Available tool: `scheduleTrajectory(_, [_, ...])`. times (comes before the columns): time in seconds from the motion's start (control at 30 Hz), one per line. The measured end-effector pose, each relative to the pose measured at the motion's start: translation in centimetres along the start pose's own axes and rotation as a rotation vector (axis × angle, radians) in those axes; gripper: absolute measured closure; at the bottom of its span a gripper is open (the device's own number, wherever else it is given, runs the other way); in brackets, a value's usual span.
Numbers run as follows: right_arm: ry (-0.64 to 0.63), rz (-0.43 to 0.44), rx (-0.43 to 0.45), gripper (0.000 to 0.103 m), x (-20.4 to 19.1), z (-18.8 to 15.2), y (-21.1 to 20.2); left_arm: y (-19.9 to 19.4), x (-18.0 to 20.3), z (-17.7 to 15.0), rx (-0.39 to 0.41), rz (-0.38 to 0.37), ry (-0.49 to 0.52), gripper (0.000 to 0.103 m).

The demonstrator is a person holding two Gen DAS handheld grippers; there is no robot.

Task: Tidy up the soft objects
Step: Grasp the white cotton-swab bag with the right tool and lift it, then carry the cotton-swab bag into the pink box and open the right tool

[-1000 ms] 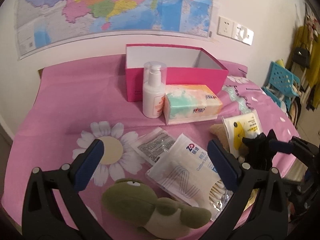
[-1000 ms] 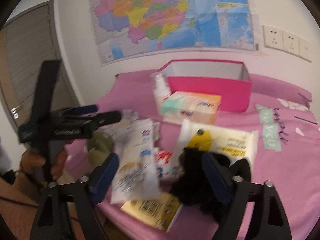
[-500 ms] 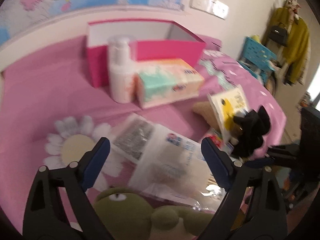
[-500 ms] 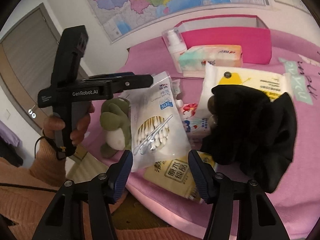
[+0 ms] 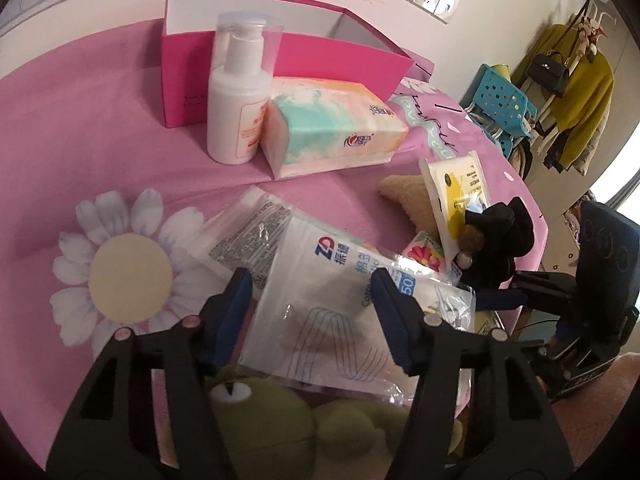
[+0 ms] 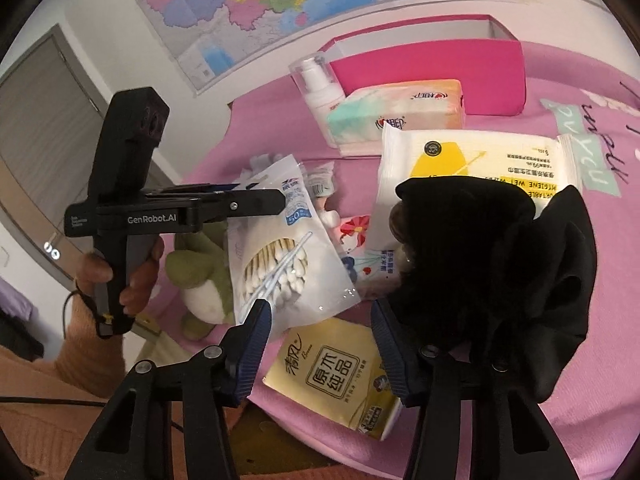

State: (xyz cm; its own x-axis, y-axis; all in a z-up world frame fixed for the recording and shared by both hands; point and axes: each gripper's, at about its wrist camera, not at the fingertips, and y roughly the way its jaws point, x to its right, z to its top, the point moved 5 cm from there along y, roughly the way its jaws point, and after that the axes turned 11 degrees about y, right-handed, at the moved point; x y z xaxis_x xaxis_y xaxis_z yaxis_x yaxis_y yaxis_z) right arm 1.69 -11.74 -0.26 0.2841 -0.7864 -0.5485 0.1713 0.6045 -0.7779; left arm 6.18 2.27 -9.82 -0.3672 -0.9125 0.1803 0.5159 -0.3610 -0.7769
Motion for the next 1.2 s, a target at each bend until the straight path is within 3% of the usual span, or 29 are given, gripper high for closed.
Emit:
scheduleTrajectory(0.07, [-0.016, 0.010, -0.015, 0.050, -0.4, -0.1, 0.5, 0.0, 0.0, -0.1, -0.002, -0.004, -0.005, 0.049])
scheduleTrajectory(0.13, [-0.036, 0.014, -0.024, 0.061, -0.9, -0.1, 1.1, -0.3, 0.0, -0.1, -0.001, -0.004, -0.005, 0.051])
scheduleTrajectory(0.17, [-0.034, 0.020, -0.026, 0.077, -1.0, 0.0, 1.3, -0.5, 0.0, -0.2, 0.000, -0.001, -0.005, 0.051])
scheduleTrajectory(0.27, [-0.027, 0.006, -0.001, 0.085, -0.7, 0.1, 0.9, -1.2, 0.1, -0.1, 0.016, -0.013, -0.011, 0.053])
scheduleTrajectory(0.53, [-0.117, -0.021, 0.097, 0.089, -1.6, 2.9, -1.7, -4.0, 0.9, 1.4, 0.109, -0.033, -0.008, 0.053])
scheduleTrajectory(0.83, [-0.199, -0.010, 0.189, 0.091, -2.7, 7.9, -4.8, -6.5, 1.4, 5.0, 0.192, 0.000, 0.017, 0.053])
scheduleTrajectory(1.2, [-0.270, 0.018, 0.289, 0.092, -3.4, 17.1, -6.9, -8.6, -0.5, 13.2, 0.260, 0.083, 0.030, 0.053])
